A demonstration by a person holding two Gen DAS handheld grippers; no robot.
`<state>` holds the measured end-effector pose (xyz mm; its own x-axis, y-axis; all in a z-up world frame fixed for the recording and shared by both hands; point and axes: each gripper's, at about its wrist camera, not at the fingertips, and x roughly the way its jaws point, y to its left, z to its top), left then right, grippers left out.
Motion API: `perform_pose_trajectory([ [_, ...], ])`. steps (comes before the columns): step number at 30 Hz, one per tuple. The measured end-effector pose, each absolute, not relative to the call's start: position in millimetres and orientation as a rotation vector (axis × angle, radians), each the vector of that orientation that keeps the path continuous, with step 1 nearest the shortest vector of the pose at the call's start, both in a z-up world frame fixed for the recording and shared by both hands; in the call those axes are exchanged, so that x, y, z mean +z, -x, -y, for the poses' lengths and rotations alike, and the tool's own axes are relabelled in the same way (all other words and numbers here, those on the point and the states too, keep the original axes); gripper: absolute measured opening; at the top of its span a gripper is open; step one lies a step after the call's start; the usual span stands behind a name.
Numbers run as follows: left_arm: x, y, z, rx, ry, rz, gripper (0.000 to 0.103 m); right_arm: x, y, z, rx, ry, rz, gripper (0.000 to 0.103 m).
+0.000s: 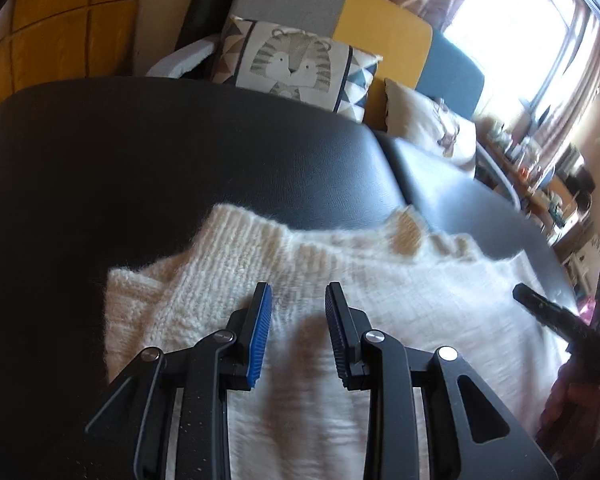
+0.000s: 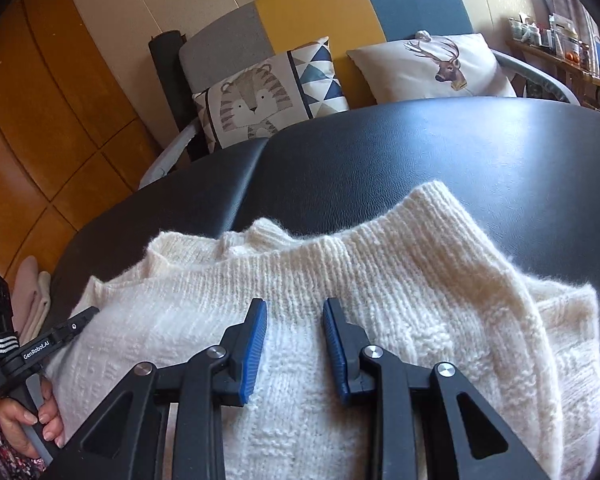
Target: Fold clothes
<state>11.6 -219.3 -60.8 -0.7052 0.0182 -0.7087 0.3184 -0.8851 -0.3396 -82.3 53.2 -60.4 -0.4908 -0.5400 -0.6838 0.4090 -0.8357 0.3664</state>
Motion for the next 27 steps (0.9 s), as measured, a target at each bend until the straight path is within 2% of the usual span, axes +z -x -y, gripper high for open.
perform_pose_trajectory([
  [3, -55.4, -5.0, 196.0, -2.729, -1.148, -0.616, 0.031, -35.4, 57.3, -49.3, -2.245, -1.02, 0.191, 0.029],
  [10, -74.5, 53.9, 148.2, -2.724, -1.28, -0.188, 0.032, -55.0, 59.4, 16.7, -2.107, -1.198, -0.231, 0.024],
  [15, -74.7, 61.4, 163.1, -2.742, -1.269, -0.305, 0.036, -65.7, 95.7, 38.6, -2.157, -1.268, -0.195, 0.021],
  [20, -53.5, 16.4, 191.4, -2.697, -1.093, -0.559, 0.036, -73.4, 94.5, 43.8, -2.222, -1.138, -0.215, 0.022],
  [22, -53.7, 5.1, 195.0, -2.69, -1.086, -0.608, 0.036, -75.8, 92.0, 39.0, -2.224, -1.125, -0.196, 0.022],
  [27, -65.4, 29.0, 185.0, -2.666, -1.223, -0.388, 0.036, -78.9, 95.0, 22.6, -2.184, -1.115, -0.043, 0.022],
])
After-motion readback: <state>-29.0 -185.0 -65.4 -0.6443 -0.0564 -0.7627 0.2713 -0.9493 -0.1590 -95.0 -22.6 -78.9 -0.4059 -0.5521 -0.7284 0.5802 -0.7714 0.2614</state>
